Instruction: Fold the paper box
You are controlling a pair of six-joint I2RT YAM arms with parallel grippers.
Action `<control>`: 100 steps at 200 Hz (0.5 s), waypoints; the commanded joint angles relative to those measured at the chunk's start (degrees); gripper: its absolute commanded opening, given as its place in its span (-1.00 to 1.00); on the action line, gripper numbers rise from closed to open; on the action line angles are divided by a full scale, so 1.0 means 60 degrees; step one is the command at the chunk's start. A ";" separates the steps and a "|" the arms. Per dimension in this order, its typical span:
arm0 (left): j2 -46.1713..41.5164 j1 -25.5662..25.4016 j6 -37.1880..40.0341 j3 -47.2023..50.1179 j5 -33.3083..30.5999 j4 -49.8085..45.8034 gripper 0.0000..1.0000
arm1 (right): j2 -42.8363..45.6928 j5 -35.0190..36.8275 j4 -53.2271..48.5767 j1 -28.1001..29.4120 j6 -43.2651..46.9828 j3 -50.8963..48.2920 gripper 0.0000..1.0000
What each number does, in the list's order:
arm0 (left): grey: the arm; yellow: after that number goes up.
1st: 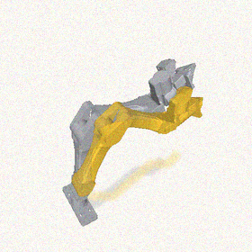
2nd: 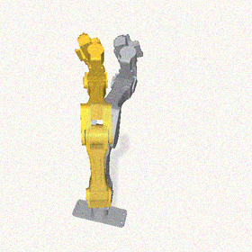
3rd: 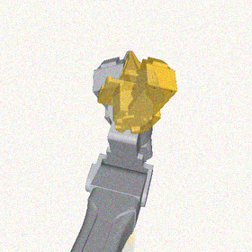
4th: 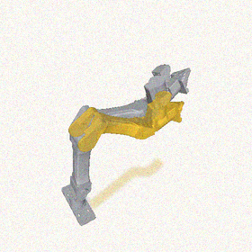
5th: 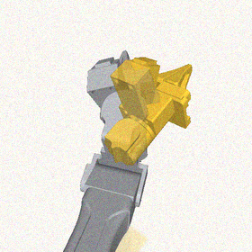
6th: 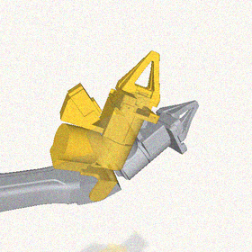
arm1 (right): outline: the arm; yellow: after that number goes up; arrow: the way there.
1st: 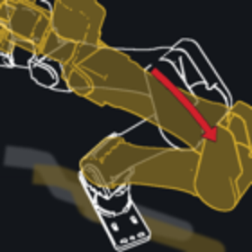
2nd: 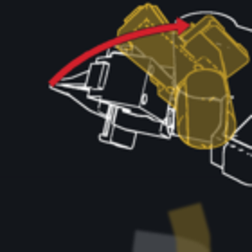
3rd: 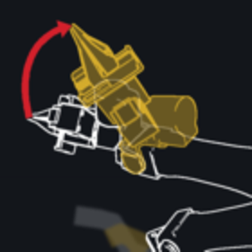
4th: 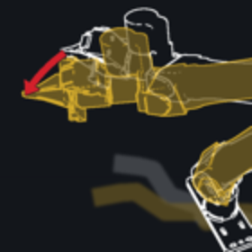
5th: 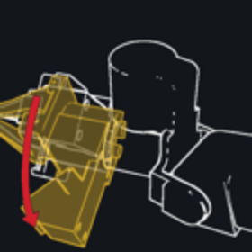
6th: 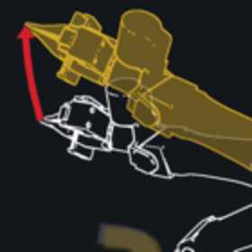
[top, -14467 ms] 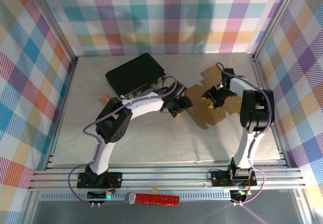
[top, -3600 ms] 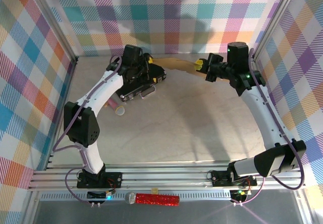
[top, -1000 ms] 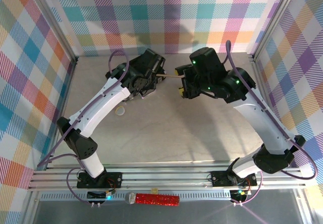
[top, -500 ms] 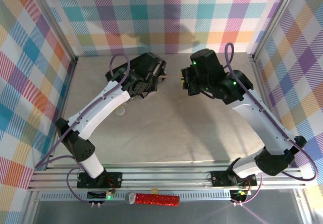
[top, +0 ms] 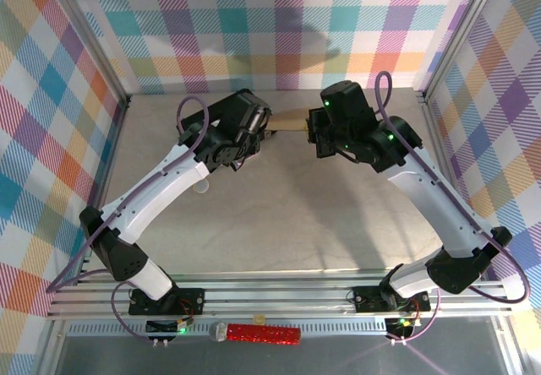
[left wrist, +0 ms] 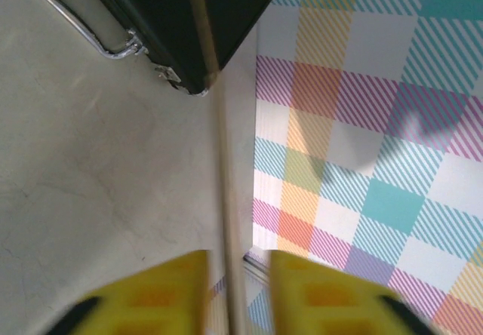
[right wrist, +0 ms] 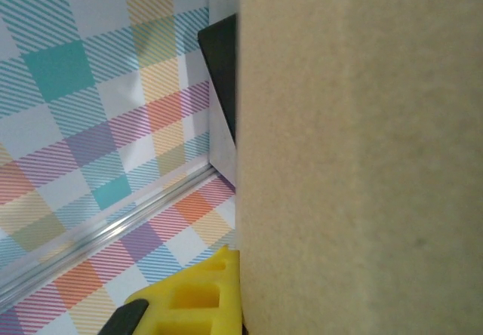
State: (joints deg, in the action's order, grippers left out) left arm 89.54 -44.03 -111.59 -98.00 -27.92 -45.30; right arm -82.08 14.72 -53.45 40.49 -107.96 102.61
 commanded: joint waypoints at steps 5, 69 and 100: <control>-0.0999 0.0104 0.1320 0.0110 -0.0314 0.0675 0.53 | 0.0622 -0.0751 0.0284 -0.0401 -0.0233 -0.0497 -1.00; -0.3266 0.2460 0.5006 0.0101 -0.2072 -0.1523 0.79 | 0.2559 -0.3443 -0.0737 -0.0991 -0.2109 -0.0721 -1.00; -0.3095 0.3583 0.5156 0.0077 -0.0994 -0.2466 0.68 | 0.3224 -0.4537 -0.1302 -0.0992 -0.3776 -0.1145 -1.00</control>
State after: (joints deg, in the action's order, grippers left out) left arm 68.20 -25.91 -85.41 -97.38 -37.12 -52.36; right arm -65.32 -5.37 -57.52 34.83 -117.89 97.12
